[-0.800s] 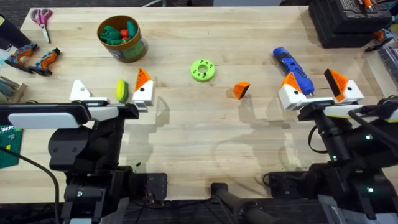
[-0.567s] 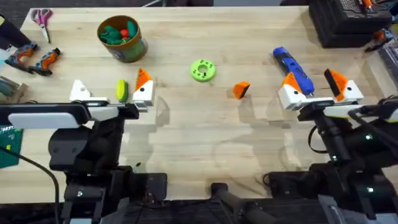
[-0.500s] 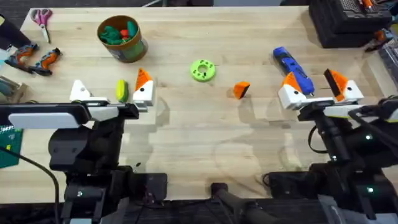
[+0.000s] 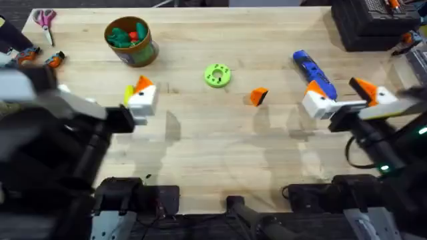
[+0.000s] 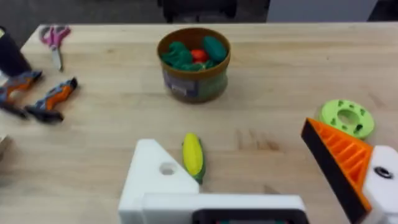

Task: Pick up the gripper from the table and insert it into the empty holder that is missing its gripper. Then pick up a screw, insert it into the mounting hole, and use the screwdriver to tighten it. Finally, clean up the table by picking up the vegetable and placing it into the bucket.

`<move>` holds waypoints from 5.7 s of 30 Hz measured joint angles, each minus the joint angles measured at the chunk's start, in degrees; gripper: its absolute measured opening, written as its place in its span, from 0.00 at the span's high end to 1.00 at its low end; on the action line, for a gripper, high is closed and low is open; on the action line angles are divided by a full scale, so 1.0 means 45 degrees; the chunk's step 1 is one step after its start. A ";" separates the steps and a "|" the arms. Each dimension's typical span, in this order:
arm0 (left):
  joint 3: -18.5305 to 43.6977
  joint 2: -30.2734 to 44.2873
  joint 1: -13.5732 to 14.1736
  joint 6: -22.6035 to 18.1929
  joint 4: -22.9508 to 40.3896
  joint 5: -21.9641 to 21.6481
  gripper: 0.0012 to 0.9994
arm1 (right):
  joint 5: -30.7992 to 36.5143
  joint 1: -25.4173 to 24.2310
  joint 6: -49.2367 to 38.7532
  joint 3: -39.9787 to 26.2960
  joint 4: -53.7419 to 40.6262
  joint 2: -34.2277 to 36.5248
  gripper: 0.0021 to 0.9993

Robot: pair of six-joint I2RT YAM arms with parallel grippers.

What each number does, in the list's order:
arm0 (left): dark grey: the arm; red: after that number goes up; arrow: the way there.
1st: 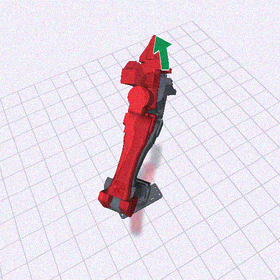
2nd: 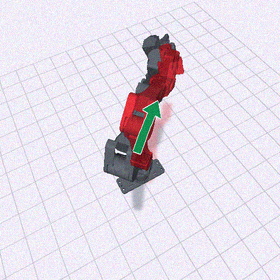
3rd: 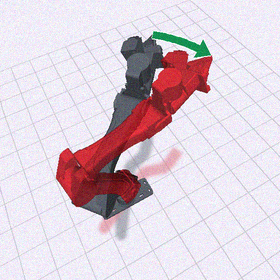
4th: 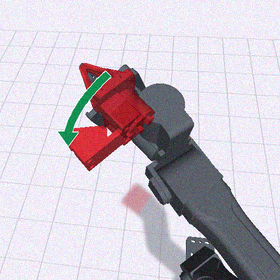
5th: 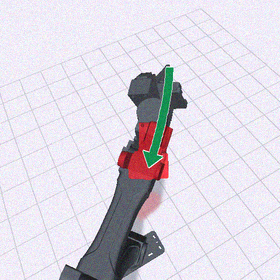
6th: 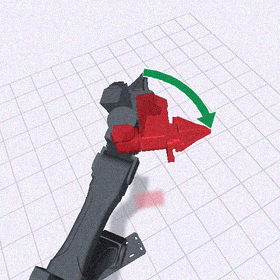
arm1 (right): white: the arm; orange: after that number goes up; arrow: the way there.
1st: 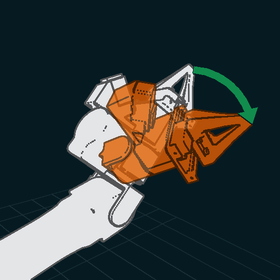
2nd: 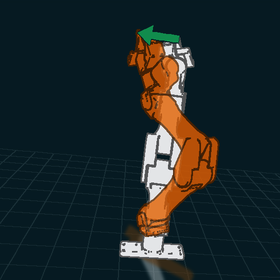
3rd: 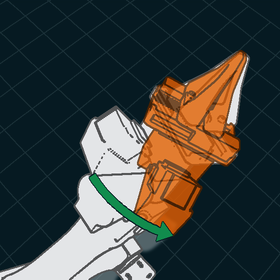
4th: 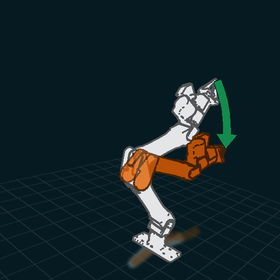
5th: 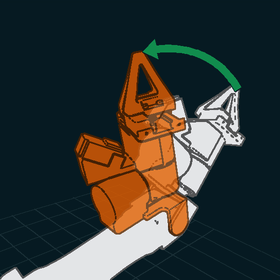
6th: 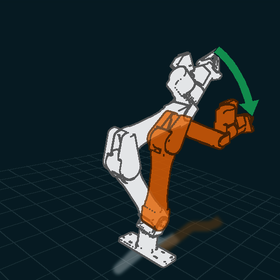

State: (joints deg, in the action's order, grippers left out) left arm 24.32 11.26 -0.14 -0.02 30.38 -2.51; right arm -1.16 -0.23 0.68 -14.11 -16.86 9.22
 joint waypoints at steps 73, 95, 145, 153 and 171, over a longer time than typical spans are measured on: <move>0.7863 1.9273 -0.2946 -0.0514 0.2890 0.1590 0.37 | -0.0336 0.0000 0.0040 -1.0287 -0.7325 1.2180 0.01; 0.7746 1.1425 -0.2943 0.0187 0.4249 0.5580 0.01 | -0.0336 0.0000 0.0040 -1.0287 -0.7321 1.2180 0.01; -0.5276 -0.2364 -0.0720 -0.0151 -0.5909 0.9580 0.01 | -0.0336 0.0000 0.0040 -1.0287 -0.7321 1.2180 0.01; -0.5276 -0.2364 -0.0257 -0.0779 -0.5885 1.0172 0.01 | -0.0336 0.0000 0.0040 -1.0287 -0.7321 1.2180 0.01; -0.5276 -0.2364 -0.0257 -0.0913 -0.5870 1.0313 0.01 | -0.0336 0.0000 0.0040 -1.0287 -0.7321 1.2180 0.01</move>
State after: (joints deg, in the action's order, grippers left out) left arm 0.58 0.62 -1.30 -4.13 3.97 43.90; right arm -2.68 -0.23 0.86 -60.40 -49.80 64.03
